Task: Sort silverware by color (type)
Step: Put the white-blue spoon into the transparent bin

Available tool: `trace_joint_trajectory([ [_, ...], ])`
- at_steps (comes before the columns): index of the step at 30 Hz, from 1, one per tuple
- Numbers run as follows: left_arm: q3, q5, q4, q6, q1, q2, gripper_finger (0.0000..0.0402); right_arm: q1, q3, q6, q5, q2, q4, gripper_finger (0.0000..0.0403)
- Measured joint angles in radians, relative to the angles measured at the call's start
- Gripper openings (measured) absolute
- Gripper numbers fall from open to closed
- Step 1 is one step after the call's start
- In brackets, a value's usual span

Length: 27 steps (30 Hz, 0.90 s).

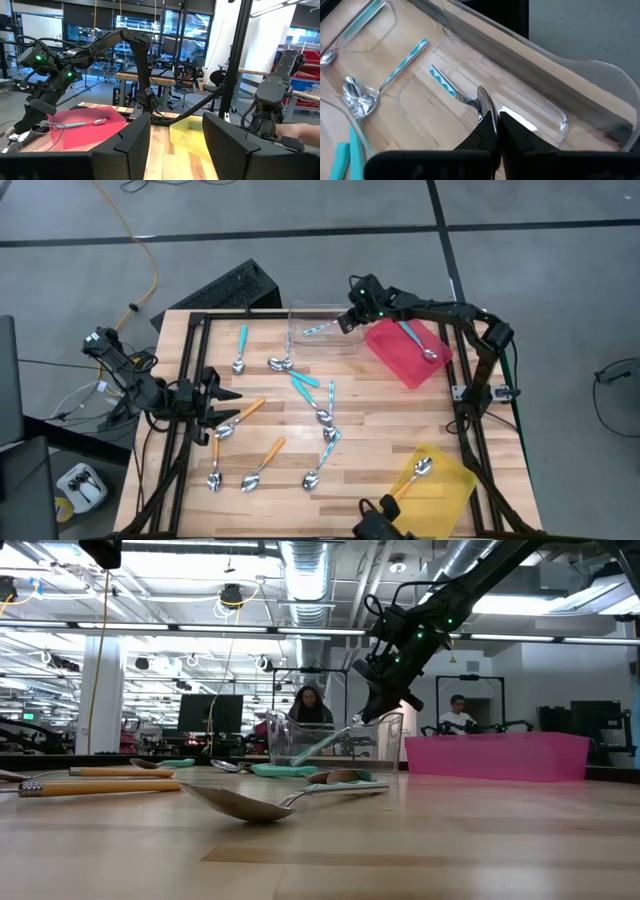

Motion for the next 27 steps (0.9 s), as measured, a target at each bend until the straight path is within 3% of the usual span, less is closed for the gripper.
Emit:
trace_joint_trajectory([
  [27, 0.0, -0.029, 0.0, 0.001, 0.0, 0.0, 0.0167, 0.019, 0.0, -0.02, -0.028, 0.079, 0.022, 0.0038],
])
